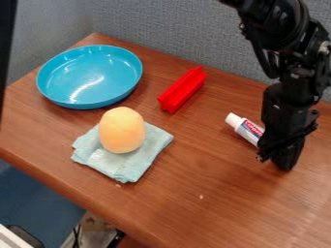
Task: Put the toothpaste on the blue plate
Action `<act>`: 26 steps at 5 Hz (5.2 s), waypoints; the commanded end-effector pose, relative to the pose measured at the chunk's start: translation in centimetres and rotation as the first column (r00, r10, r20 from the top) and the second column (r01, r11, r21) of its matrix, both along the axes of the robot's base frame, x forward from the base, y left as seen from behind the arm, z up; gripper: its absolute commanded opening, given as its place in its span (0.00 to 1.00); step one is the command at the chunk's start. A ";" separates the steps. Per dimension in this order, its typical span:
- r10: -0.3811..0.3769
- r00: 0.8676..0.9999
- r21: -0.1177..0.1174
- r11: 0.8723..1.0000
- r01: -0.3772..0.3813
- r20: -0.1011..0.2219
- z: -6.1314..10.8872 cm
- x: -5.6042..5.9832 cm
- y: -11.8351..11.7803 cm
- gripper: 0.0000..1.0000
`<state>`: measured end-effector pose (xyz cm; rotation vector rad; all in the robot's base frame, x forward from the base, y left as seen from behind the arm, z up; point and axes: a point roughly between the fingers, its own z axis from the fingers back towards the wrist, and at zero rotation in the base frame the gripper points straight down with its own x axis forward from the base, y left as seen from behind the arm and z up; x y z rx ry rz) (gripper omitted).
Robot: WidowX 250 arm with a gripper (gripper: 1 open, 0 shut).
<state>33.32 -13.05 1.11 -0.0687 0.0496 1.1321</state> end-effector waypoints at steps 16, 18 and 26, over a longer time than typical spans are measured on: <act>0.024 0.998 0.062 0.998 -0.027 0.058 4.2 3.1 6.2 1.00; 0.023 0.999 0.089 0.996 -0.027 0.045 1.6 3.7 5.9 1.00; -0.122 0.993 0.108 0.987 0.121 -0.001 5.1 3.1 7.8 0.00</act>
